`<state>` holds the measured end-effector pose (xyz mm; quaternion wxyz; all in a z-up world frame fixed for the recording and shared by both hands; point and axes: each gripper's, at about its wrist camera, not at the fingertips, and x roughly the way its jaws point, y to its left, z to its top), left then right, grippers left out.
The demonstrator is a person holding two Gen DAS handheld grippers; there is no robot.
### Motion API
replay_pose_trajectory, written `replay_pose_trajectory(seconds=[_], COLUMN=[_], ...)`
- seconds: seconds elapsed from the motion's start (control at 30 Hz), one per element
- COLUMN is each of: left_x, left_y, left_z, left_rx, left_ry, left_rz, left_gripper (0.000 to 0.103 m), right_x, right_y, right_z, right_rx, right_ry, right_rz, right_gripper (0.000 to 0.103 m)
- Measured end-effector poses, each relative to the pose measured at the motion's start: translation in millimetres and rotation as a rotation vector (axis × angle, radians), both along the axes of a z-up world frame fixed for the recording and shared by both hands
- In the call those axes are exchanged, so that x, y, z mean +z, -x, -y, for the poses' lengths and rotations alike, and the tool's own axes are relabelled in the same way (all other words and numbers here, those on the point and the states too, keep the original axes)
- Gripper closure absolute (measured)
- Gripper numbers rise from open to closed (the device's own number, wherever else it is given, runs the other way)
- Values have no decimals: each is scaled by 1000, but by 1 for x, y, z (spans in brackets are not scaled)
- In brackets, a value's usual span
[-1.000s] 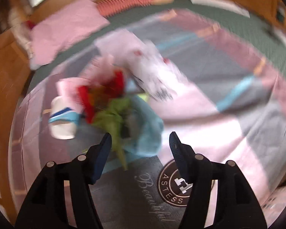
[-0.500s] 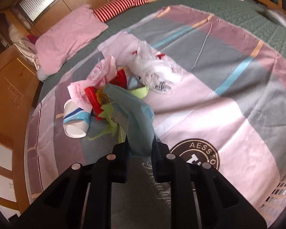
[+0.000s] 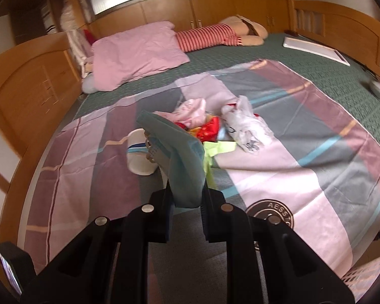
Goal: Collect trash
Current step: 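Grasp the green wafer bag with the left gripper while the right gripper grasps the light blue cloth, then carry the wafer bag with the left gripper while the right gripper carries the blue cloth to the bin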
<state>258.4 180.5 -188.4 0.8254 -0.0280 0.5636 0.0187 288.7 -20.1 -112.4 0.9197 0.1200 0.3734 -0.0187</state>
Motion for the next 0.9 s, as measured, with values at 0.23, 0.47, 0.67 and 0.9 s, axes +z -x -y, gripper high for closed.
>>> replay_pose_trajectory(seconds=[0.23, 0.47, 0.67, 0.9], left_x=[18, 37, 46, 56], left_y=[4, 9, 10, 12], left_z=[-27, -33, -42, -43], left_rx=[92, 108, 120, 115], left_ry=[80, 81, 78, 80], left_rz=[64, 132, 165, 208], left_gripper=[85, 85, 85, 85], right_x=[1, -10, -17, -25], right_y=[-1, -7, -10, -13], right_z=[-14, -15, -23, -31], right_rx=[75, 107, 155, 196], right_ry=[-11, -42, -51, -61], right_rz=[8, -51, -96, -143], right_gripper=[84, 84, 84, 84])
